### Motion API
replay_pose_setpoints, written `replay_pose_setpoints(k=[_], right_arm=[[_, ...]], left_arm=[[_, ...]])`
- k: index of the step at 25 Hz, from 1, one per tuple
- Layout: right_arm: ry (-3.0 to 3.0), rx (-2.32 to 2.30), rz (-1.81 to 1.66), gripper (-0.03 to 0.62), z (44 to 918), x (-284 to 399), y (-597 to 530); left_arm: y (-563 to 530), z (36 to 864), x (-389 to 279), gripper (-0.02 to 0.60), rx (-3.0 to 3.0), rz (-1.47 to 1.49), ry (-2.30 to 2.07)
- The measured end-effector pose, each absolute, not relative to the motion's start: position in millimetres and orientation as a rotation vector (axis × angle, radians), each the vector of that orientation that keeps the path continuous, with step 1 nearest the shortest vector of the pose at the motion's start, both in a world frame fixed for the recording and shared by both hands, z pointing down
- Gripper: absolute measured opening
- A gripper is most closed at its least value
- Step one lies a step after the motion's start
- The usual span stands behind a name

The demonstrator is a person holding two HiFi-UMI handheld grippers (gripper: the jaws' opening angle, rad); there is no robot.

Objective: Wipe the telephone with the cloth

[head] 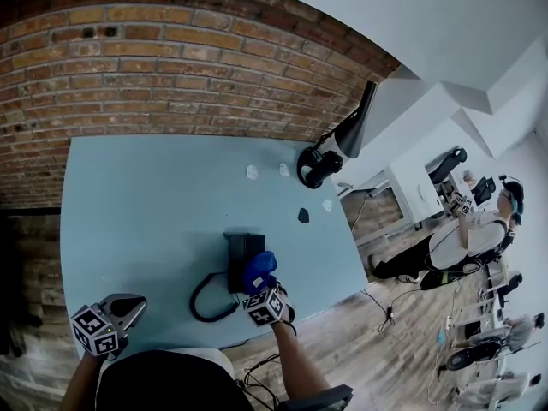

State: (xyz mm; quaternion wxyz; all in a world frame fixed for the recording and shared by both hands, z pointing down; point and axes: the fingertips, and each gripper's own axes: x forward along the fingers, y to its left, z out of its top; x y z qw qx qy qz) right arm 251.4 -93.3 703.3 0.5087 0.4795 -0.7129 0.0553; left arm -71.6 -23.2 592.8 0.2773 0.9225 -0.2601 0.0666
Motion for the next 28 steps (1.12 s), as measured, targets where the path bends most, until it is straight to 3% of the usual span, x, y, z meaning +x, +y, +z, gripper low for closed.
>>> replay_pose_setpoints(k=[13, 18, 28], right_arm=[[-1.727, 1.170, 0.184, 0.060, 711.8, 245.8, -77.3], [-1.758, 1.170, 0.452, 0.064, 720.4, 234.1, -58.9], [-2.034, 0.816, 0.505, 0.080, 686.1, 121.2, -38.4]], left_arm=[[-20.2, 595.1, -69.3, 0.026, 2.476, 0.180, -0.698], [-17.1, 595.4, -70.1, 0.026, 2.480, 0.179, -0.702], [-25.8, 579.6, -66.7, 0.026, 2.535, 0.182, -0.707]])
